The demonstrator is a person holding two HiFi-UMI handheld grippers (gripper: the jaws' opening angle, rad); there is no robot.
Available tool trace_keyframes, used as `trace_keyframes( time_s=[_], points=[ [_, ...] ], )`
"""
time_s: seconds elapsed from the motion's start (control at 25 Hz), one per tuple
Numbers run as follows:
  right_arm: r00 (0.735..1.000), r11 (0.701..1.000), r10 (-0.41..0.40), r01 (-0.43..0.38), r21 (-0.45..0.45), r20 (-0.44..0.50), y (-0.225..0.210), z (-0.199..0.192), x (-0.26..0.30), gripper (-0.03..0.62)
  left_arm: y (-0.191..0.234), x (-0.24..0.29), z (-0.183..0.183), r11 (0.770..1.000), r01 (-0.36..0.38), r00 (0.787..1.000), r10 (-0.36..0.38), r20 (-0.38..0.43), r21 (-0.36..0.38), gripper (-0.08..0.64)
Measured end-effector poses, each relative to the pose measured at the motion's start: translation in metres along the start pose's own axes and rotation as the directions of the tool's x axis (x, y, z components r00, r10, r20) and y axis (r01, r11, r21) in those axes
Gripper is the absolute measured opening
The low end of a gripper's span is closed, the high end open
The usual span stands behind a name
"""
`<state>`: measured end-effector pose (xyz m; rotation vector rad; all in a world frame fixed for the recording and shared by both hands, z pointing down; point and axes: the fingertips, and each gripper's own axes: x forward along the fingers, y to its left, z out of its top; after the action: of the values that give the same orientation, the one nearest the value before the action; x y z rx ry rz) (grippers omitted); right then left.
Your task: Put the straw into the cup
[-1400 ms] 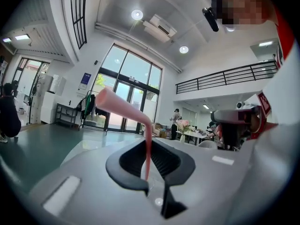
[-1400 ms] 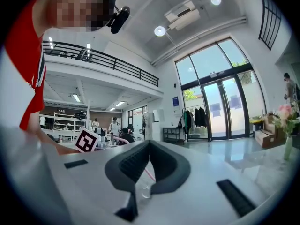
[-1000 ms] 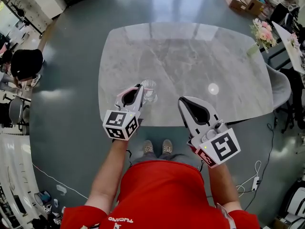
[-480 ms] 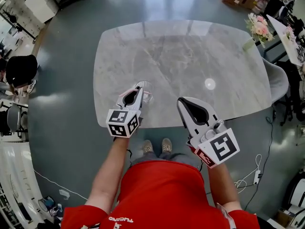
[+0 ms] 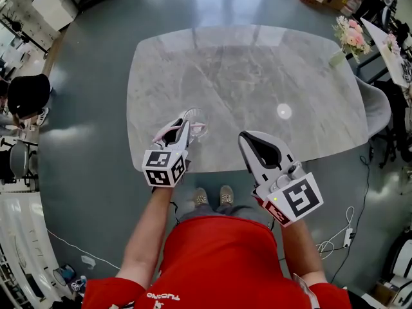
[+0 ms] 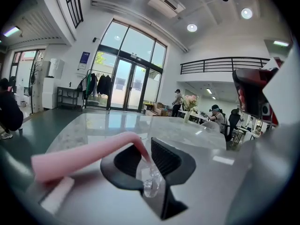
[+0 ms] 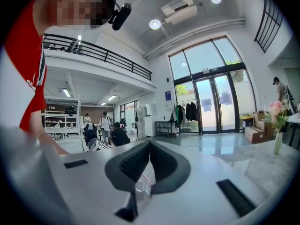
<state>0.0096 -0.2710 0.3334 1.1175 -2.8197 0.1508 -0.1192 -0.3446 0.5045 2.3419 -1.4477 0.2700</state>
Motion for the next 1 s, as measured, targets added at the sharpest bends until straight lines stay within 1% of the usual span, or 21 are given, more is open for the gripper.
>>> trace_keyframes(
  time_s=[0.12,0.28,0.44,0.64,0.76,0.88,1.0],
  points=[
    [1.000,1.000,0.003,-0.003,0.001,-0.002,0.001,-0.002,0.001,0.002,0.004,-0.004,-0.006,1.000,-0.002,1.000,0.002,-0.010,-0.017,0.073],
    [1.000,1.000,0.007,-0.007,0.001,-0.010,0.003,-0.005,-0.001,0.002,0.003,-0.011,-0.017,0.999,0.017,0.999,-0.018,-0.035,-0.032,0.121],
    [1.000,1.000,0.012,-0.012,0.003,-0.018,0.004,-0.007,-0.001,0.002,-0.001,-0.025,-0.020,0.999,0.026,0.999,-0.028,-0.034,-0.048,0.150],
    [0.999,1.000,0.022,-0.022,0.011,-0.028,0.004,-0.014,0.001,0.002,-0.008,-0.053,-0.014,0.997,0.028,1.000,-0.028,0.004,-0.070,0.155],
    [0.999,0.999,0.034,-0.034,0.014,-0.028,0.004,-0.017,0.002,0.002,-0.024,-0.068,-0.011,0.996,0.050,0.999,-0.048,0.021,-0.071,0.154],
    [0.998,0.999,0.051,-0.051,0.015,-0.024,0.006,-0.018,0.003,0.002,-0.042,-0.082,-0.002,0.996,0.077,0.996,-0.074,0.045,-0.048,0.153],
    [0.997,0.997,0.070,-0.070,0.015,-0.019,0.012,-0.017,0.007,0.002,-0.052,-0.094,0.020,0.996,0.085,0.992,-0.083,0.096,-0.014,0.152]
  ],
)
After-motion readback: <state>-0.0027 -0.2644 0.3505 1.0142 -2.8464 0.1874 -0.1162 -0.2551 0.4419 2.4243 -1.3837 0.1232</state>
